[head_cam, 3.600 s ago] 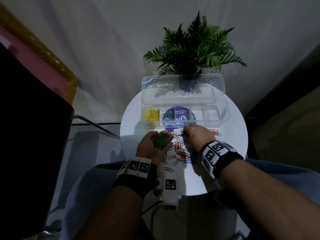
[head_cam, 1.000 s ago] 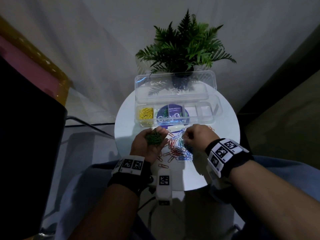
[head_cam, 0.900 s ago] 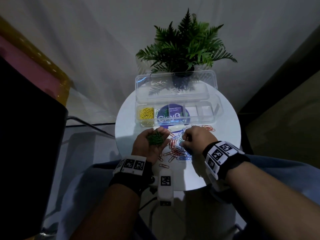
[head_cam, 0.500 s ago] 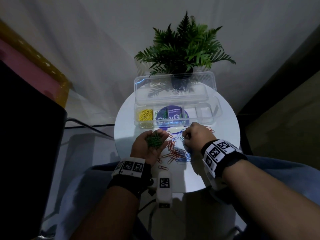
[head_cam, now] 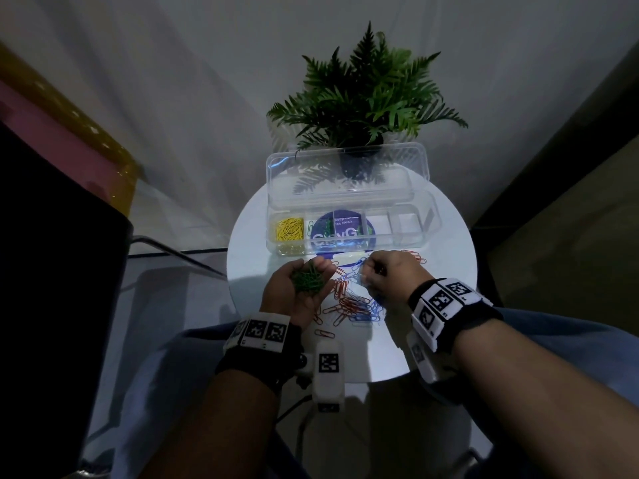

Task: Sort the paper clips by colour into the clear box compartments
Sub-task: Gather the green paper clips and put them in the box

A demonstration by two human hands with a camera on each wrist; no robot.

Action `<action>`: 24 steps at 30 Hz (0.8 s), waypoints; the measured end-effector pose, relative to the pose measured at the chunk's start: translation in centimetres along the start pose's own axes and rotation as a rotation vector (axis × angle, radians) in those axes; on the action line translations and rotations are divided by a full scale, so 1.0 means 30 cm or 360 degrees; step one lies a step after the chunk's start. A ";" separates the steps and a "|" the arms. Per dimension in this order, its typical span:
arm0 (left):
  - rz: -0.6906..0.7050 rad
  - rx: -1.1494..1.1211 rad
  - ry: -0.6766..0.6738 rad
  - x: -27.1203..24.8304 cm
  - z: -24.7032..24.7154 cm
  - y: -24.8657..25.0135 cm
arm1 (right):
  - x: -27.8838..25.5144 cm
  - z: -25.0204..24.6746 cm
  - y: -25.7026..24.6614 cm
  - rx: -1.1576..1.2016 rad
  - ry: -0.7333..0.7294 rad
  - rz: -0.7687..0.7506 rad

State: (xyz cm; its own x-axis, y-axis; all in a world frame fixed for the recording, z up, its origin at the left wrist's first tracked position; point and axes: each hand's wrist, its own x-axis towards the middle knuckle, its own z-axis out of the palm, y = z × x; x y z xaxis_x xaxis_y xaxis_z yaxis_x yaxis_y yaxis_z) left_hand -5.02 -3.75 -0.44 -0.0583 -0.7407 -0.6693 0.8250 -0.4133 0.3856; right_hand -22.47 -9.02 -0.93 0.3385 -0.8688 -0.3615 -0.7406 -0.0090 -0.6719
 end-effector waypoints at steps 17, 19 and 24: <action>-0.0019 -0.0068 -0.0110 0.009 0.015 -0.017 | -0.025 -0.012 -0.002 0.0128 0.0122 -0.0097; -0.0017 -0.0067 -0.0099 0.004 0.023 -0.018 | -0.021 -0.018 -0.004 0.0169 0.0132 -0.0079; -0.0011 -0.0034 -0.0044 0.005 0.026 -0.017 | -0.018 -0.020 -0.009 0.0221 0.0110 -0.0087</action>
State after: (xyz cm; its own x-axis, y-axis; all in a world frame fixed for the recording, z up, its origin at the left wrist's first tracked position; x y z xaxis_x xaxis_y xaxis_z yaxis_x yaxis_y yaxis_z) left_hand -5.87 -4.07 -0.25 -0.0793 -0.7522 -0.6542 0.8363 -0.4074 0.3671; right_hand -22.80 -8.83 -0.15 0.3320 -0.9009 -0.2795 -0.6332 0.0068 -0.7739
